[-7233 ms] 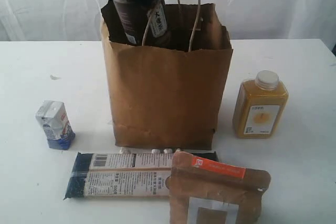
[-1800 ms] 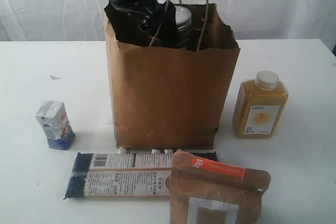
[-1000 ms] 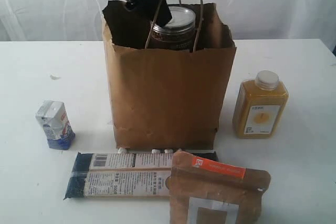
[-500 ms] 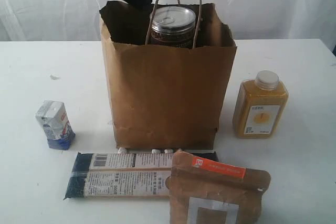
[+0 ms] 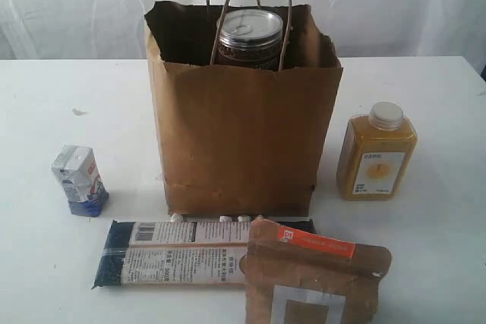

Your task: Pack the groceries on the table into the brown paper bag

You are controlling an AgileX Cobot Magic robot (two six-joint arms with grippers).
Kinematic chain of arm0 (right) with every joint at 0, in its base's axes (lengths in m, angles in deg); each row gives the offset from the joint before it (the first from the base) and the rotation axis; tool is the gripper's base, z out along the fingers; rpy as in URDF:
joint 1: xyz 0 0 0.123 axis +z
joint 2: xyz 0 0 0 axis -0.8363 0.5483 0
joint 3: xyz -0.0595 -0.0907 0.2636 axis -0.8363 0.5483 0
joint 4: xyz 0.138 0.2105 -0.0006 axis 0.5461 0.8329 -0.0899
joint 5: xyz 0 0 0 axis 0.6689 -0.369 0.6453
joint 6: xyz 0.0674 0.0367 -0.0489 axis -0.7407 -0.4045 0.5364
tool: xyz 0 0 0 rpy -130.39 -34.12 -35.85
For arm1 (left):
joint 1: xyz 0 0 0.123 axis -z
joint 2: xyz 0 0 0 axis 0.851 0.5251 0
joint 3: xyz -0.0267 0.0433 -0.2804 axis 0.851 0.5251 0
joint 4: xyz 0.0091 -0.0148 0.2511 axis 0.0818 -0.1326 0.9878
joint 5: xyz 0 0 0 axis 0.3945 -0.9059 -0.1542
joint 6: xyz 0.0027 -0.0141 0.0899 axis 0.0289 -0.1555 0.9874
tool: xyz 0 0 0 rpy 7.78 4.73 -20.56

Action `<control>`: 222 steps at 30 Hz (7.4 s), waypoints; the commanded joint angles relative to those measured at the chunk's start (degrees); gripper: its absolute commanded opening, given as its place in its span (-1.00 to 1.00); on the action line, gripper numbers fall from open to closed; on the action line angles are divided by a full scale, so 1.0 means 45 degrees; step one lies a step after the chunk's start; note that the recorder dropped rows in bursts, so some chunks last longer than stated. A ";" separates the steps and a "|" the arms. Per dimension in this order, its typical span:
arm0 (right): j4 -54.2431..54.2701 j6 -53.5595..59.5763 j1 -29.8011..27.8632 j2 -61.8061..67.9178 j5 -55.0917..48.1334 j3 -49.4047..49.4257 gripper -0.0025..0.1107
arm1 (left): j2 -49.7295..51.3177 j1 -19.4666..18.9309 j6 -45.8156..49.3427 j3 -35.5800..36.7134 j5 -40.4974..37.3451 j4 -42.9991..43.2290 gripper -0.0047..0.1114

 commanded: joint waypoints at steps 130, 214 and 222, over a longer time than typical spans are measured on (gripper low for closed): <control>0.0010 -0.0108 -0.0064 -0.0072 0.0108 0.0062 -0.96 | -1.9828 -0.4607 -0.3593 2.5921 1.1798 0.0055 -0.92; -0.2968 1.0943 0.2637 1.9563 -1.0027 -1.6101 0.62 | -2.0123 -0.4607 -0.3430 2.5921 1.1795 0.0055 -0.92; -0.2893 1.2607 0.2637 2.0260 -0.9150 -1.6101 0.62 | -2.0123 -0.4607 -0.3430 2.5921 1.1795 0.0055 -0.92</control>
